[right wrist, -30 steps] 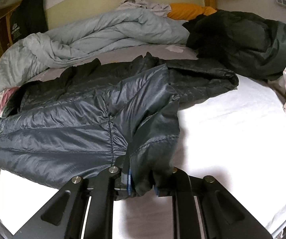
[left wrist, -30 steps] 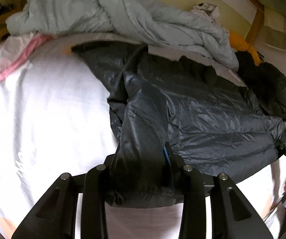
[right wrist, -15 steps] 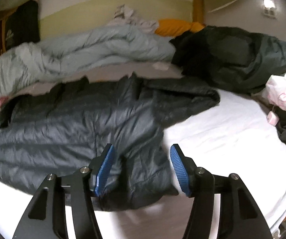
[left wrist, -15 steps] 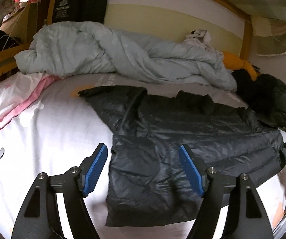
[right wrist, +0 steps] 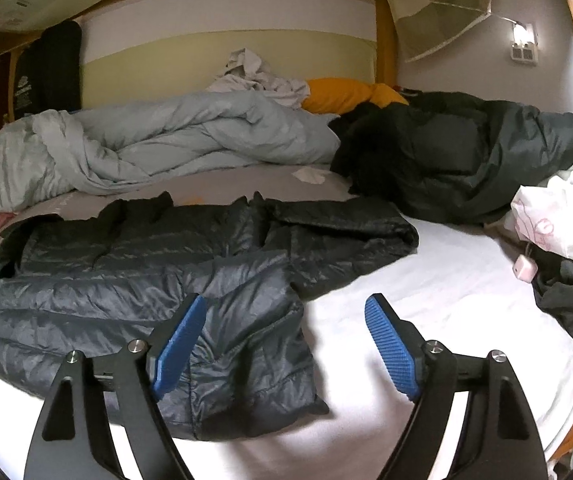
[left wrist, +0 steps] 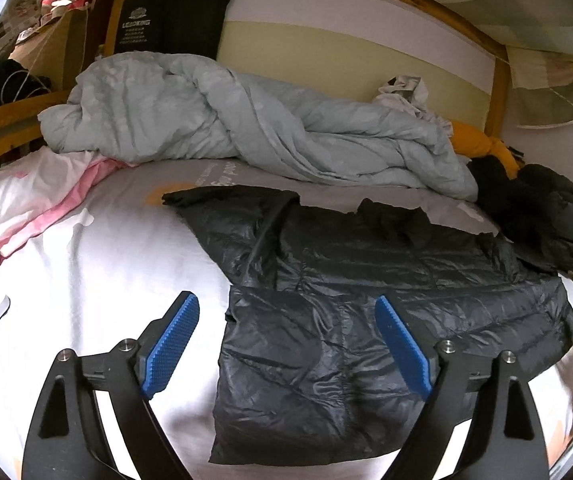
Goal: Fold large clothes
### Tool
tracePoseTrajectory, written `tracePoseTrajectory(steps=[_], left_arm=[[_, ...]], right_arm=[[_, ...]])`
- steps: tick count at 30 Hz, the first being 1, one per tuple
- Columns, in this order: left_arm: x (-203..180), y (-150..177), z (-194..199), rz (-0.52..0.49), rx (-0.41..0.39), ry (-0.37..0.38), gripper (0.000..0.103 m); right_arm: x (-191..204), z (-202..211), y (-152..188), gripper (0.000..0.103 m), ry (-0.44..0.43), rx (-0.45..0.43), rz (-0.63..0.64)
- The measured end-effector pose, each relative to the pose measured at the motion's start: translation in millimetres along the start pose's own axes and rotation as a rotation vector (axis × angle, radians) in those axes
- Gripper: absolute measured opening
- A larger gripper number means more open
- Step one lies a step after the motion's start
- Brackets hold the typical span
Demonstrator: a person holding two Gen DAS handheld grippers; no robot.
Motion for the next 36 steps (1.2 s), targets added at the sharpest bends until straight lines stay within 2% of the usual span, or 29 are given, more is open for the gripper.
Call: tracePoseTrajectory(steps=[10, 15, 19, 21, 25, 28, 30, 33, 36], left_arm=[[0.3, -3.9, 3.5, -0.002, -0.027, 0.002, 0.089], [-1.4, -5.5, -6.8, 0.012, -0.007, 0.004, 0.089], [-6.6, -3.1, -17.9, 0.011, 0.007, -0.013, 0.089], [-8.3, -1.4, -23.5, 0.007, 0.015, -0.023, 0.089], [-9.3, 6.0, -33.3, -0.023, 0.033, -0.077, 0.089], [-8.1, 10.3, -39.5, -0.026, 0.047, -0.095, 0.089], [-8.8, 10.1, -43.0, -0.018, 0.049, -0.09, 0.089], [-13.7, 3.9, -56.6, -0.018, 0.061, -0.087, 0.089], [-13.6, 1.9, -69.9, -0.034, 0.057, -0.13, 0.089]], right_arm=[[-13.8, 2.5, -5.3, 0.084, -0.003, -0.004, -0.045], [-49.5, 12.1, -17.1, 0.084, 0.018, -0.025, -0.128], [-84.9, 5.3, -21.1, 0.084, 0.001, 0.001, -0.213], [-99.1, -9.8, -21.5, 0.084, -0.036, 0.039, -0.243], [-114.4, -47.2, -27.3, 0.084, -0.011, 0.117, -0.222], [-104.9, -81.8, -42.5, 0.084, -0.022, 0.18, -0.089], [-93.4, -105.7, -54.9, 0.084, -0.077, 0.222, -0.037], [-79.0, -136.5, -71.7, 0.084, -0.136, 0.242, -0.063], [-59.3, -180.6, -79.5, 0.084, -0.187, 0.321, -0.05]])
Point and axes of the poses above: each gripper's, at about its wrist camera, not at the fingertips, and z roughly against the way its jaws point, x to its left, y to its underside, the point moved 4 cm from there along -z, roughly the way its jaws point, and after that the axes turned 13 degrees about z, right-handed, at the moved point
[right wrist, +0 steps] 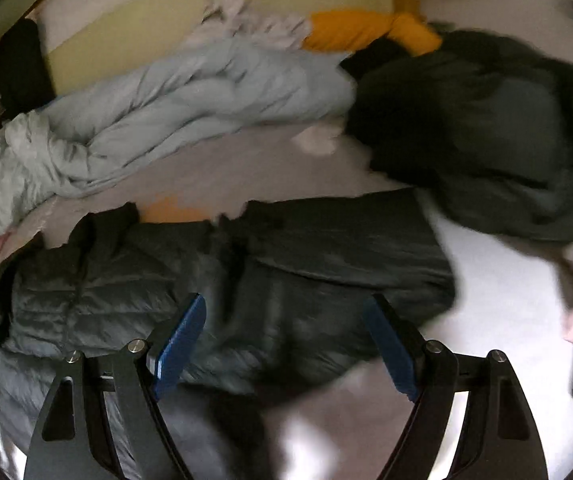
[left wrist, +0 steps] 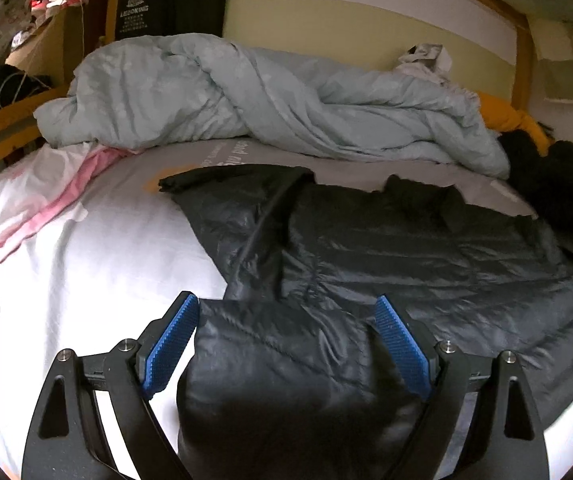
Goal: Fold large clothes
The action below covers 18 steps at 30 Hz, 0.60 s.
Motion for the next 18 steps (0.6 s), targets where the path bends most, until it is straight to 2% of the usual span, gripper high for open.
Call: tracePoseTrajectory(steps=[5, 8, 10, 11, 12, 13, 14, 15, 18], left_arm=[[4.0, 5.5, -12.6, -0.023, 0.031, -0.018, 0.089], [7.3, 6.9, -18.2, -0.014, 0.048, -0.019, 0.089], [9.0, 7.5, -20.9, 0.002, 0.063, -0.007, 0.089], [9.0, 7.8, -21.8, 0.005, 0.066, -0.003, 0.089], [8.6, 7.9, -22.0, 0.002, 0.064, -0.002, 0.089], [8.1, 7.6, -21.8, -0.002, 0.061, 0.0, 0.089], [7.9, 7.2, -21.8, -0.005, 0.06, 0.002, 0.088], [7.1, 6.8, -20.9, -0.009, 0.056, 0.008, 0.083], [5.4, 3.8, -15.4, -0.013, 0.039, 0.014, 0.079]], right_arm=[[18.0, -69.0, -24.8, 0.084, 0.073, 0.156, 0.099], [9.2, -102.8, -28.7, 0.084, 0.2, 0.242, 0.134], [-0.7, -118.1, -26.6, 0.083, 0.215, 0.284, 0.131], [-5.5, -122.1, -25.7, 0.079, 0.201, 0.288, 0.117], [-11.1, -123.1, -24.5, 0.056, 0.185, 0.284, 0.096], [-15.4, -121.5, -23.8, 0.025, 0.169, 0.278, 0.074], [-19.7, -114.9, -25.4, 0.01, 0.168, 0.252, 0.05], [-21.8, -105.9, -28.6, 0.006, 0.178, 0.218, 0.045], [-13.8, -62.2, -46.4, 0.004, 0.228, 0.071, 0.074]])
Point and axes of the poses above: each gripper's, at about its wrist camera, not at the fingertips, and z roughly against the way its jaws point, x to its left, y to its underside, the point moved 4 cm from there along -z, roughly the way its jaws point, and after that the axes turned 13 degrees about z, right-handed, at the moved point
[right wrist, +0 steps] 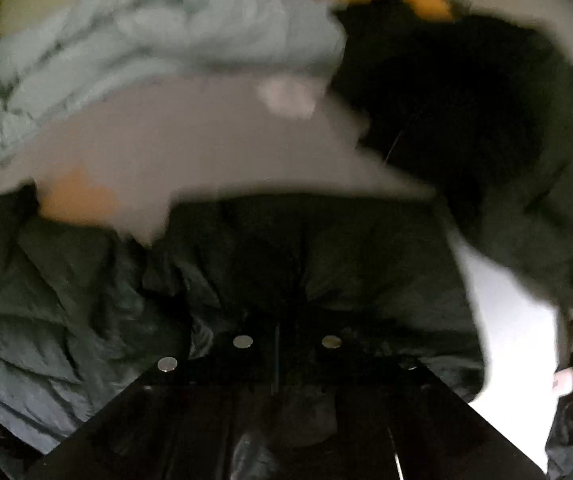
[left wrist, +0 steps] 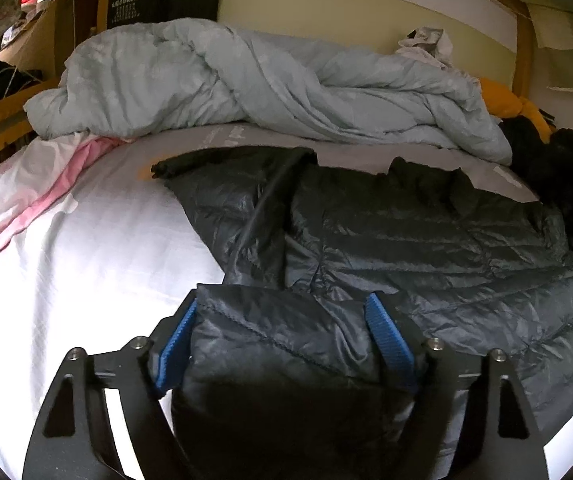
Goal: Fold large clothes
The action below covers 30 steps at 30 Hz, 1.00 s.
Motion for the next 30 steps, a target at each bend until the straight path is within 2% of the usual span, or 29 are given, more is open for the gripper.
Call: tracePoseTrajectory(steps=[7, 10, 12, 16, 17, 20, 23, 26, 27, 30], left_arm=[[2.9, -9.8, 19.1, 0.046, -0.036, 0.019, 0.079], [5.3, -15.2, 29.2, 0.056, -0.059, 0.011, 0.079], [8.5, -18.4, 33.5, 0.062, -0.065, -0.02, 0.079], [18.4, -17.6, 30.7, 0.066, -0.053, -0.086, 0.079], [22.4, -17.5, 28.9, 0.081, -0.039, -0.094, 0.079], [33.6, -18.9, 30.2, 0.134, -0.015, -0.065, 0.079], [40.3, -23.6, 35.5, 0.158, -0.024, -0.052, 0.079], [43.4, -27.7, 40.5, 0.159, -0.03, -0.045, 0.079], [43.7, -28.9, 41.6, 0.156, -0.031, -0.042, 0.079], [44.0, -29.9, 43.4, 0.143, -0.033, -0.039, 0.079]], right_arm=[[28.9, 113.9, -44.4, 0.004, -0.066, -0.208, 0.036], [62.7, 166.4, -64.5, 0.004, -0.174, -0.29, 0.036], [92.1, 197.1, -75.4, 0.004, -0.262, -0.336, 0.041], [147.6, 231.8, -88.4, 0.004, -0.484, -0.391, -0.016], [165.3, 236.8, -91.4, 0.004, -0.511, -0.392, -0.018], [223.5, 238.6, -94.2, 0.004, -0.483, -0.414, 0.024], [282.4, 212.4, -83.0, 0.004, -0.501, -0.352, 0.046], [343.4, 165.6, -56.8, 0.004, -0.505, -0.215, 0.106], [365.4, 146.8, -45.1, 0.004, -0.522, -0.142, 0.151], [403.2, 114.1, -21.7, 0.005, -0.581, 0.01, 0.249]])
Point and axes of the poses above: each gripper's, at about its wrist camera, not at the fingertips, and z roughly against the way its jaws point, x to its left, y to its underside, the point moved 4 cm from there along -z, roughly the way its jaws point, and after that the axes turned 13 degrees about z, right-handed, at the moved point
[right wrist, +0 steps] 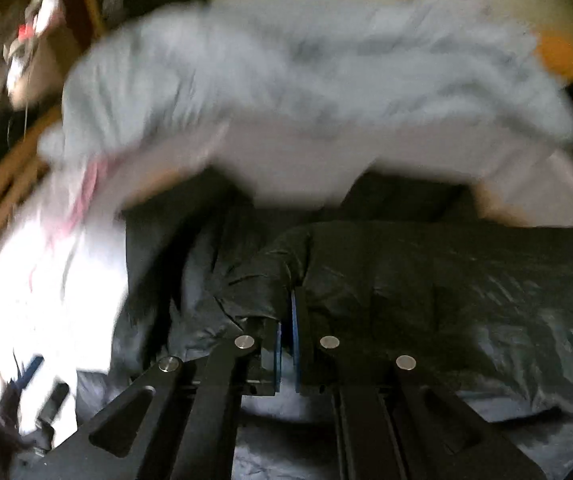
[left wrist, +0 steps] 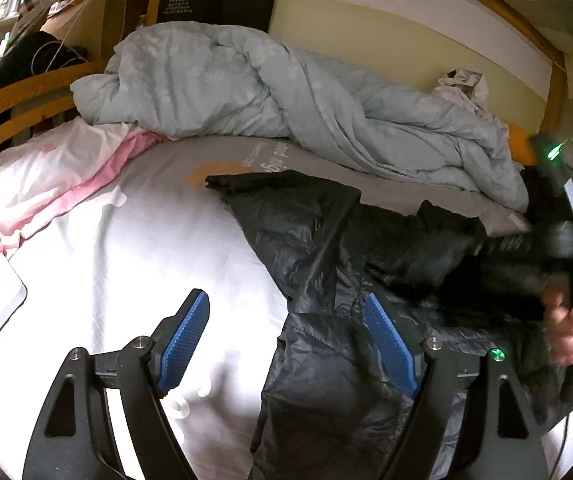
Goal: Fold large clothes
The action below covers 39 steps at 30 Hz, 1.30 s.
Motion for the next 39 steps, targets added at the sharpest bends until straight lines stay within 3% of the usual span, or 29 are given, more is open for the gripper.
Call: tracePoseTrajectory(steps=[3, 5, 7, 8, 14, 18, 22, 26, 29, 39], left_arm=[[1.1, -0.9, -1.5, 0.01, 0.007, 0.009, 0.079], [-0.2, -1.4, -2.6, 0.016, 0.014, 0.02, 0.079], [-3.1, 0.3, -2.1, 0.007, 0.014, 0.029, 0.079], [-5.6, 1.8, -1.8, -0.005, 0.012, 0.028, 0.079], [-16.2, 9.3, -1.2, -0.049, 0.007, 0.021, 0.079], [-17.1, 10.8, -2.0, -0.045, 0.015, 0.026, 0.079], [-17.2, 11.1, -2.6, -0.04, 0.018, 0.025, 0.079], [-16.7, 12.9, -6.4, -0.027, 0.035, 0.027, 0.079], [-17.0, 14.1, -7.8, -0.029, 0.04, 0.023, 0.079], [-16.6, 12.5, -9.5, -0.025, 0.044, 0.023, 0.079]], right_arm=[[0.0, -9.0, 12.0, 0.015, -0.012, 0.055, 0.016], [-3.4, 1.1, 15.1, 0.033, -0.017, 0.033, 0.03], [-12.0, 19.8, 17.8, 0.07, 0.011, -0.012, 0.038], [-15.9, 30.1, 18.1, 0.074, 0.026, -0.039, 0.038], [-66.3, 74.9, 25.8, 0.074, 0.061, -0.107, -0.048], [-112.4, 77.8, 44.6, 0.074, 0.267, 0.004, -0.08], [-161.0, 67.7, 74.3, 0.074, 0.376, 0.1, -0.148], [-184.0, 37.2, 101.8, 0.074, 0.336, 0.21, -0.204], [-181.2, 17.0, 107.5, 0.074, 0.259, 0.236, -0.21], [-137.5, -15.5, 76.4, 0.074, 0.115, 0.267, -0.142]])
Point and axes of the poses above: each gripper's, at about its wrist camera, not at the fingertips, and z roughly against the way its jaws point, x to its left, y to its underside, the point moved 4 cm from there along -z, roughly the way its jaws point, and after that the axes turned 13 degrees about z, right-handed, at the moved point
